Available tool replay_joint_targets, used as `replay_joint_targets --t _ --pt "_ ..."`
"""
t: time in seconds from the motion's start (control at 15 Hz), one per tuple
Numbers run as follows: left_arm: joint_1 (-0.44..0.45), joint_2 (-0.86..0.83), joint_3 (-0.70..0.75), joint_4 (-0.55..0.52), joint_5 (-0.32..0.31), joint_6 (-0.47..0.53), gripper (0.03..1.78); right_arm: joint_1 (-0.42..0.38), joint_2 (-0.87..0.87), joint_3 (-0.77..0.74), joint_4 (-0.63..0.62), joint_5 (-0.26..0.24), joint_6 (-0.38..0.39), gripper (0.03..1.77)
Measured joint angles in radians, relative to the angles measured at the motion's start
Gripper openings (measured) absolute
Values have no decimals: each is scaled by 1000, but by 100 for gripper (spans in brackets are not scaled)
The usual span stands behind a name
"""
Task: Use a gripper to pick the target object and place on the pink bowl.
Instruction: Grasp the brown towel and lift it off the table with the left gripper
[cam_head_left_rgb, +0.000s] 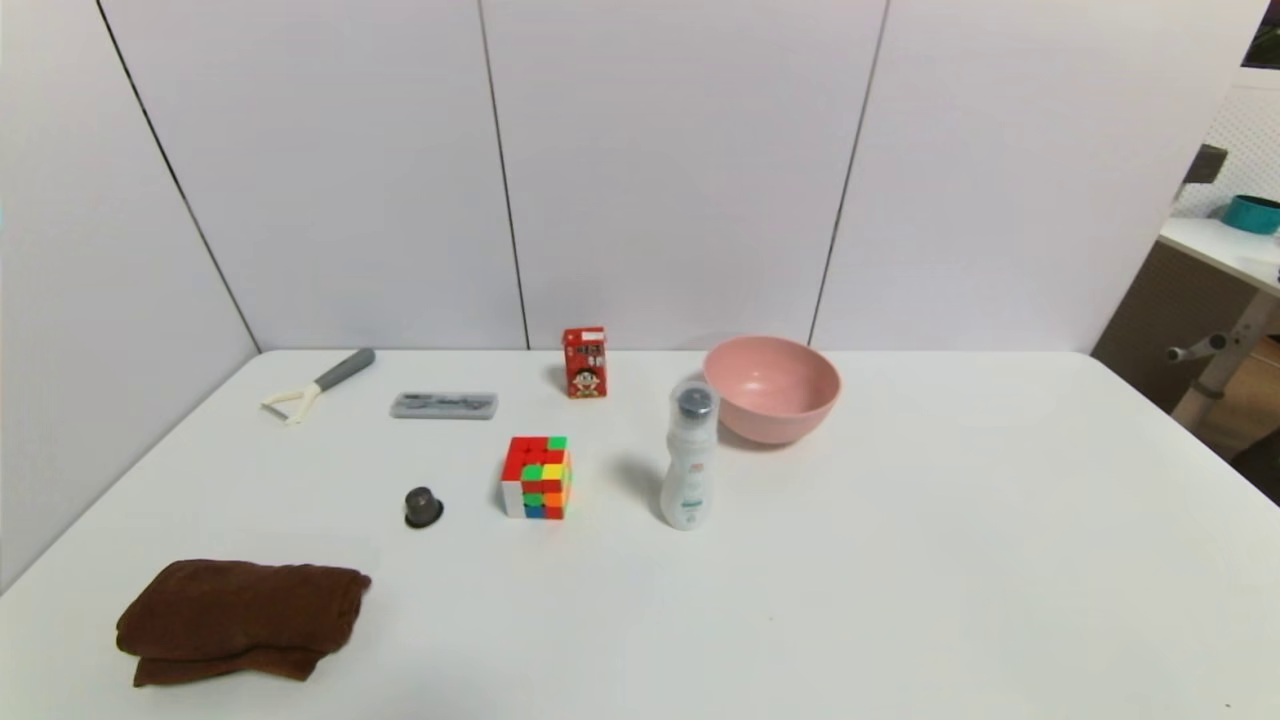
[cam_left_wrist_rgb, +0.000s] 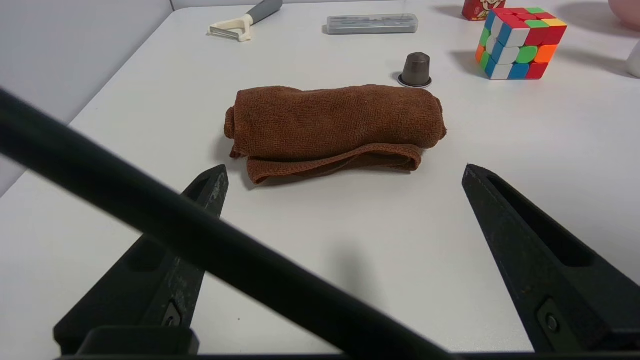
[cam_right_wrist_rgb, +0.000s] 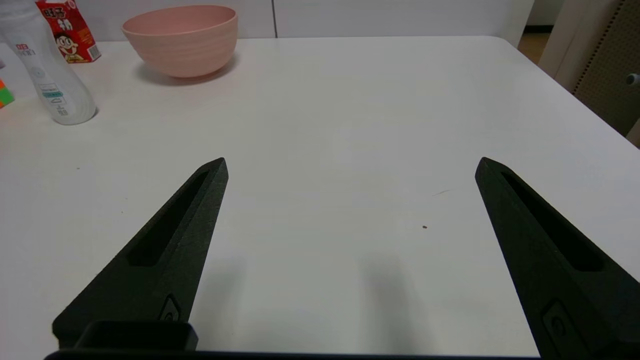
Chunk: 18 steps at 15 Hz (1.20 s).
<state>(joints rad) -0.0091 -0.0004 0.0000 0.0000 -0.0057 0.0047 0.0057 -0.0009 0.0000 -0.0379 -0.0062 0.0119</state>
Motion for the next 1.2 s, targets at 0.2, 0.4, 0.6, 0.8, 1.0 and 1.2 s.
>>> replay_joint_targets --t 0.2,0.4,0.6,0.8,1.0,1.2 --pt "0 0 0 0 0 -5 169 0 0 0 0 0 0 171" --pt "0 23 -34 16 -1 -40 169 0 0 0 0 0 0 171" --pt "0 133 -184 88 -3 -40 169 0 0 0 0 0 0 171" --pt "0 312 -348 128 -3 -32 169 0 0 0 0 0 0 171" --pt "0 504 -484 140 -3 -6 169 0 0 0 0 0 0 171" --pt "0 683 -630 201 -5 48 169 0 0 0 0 0 0 171"
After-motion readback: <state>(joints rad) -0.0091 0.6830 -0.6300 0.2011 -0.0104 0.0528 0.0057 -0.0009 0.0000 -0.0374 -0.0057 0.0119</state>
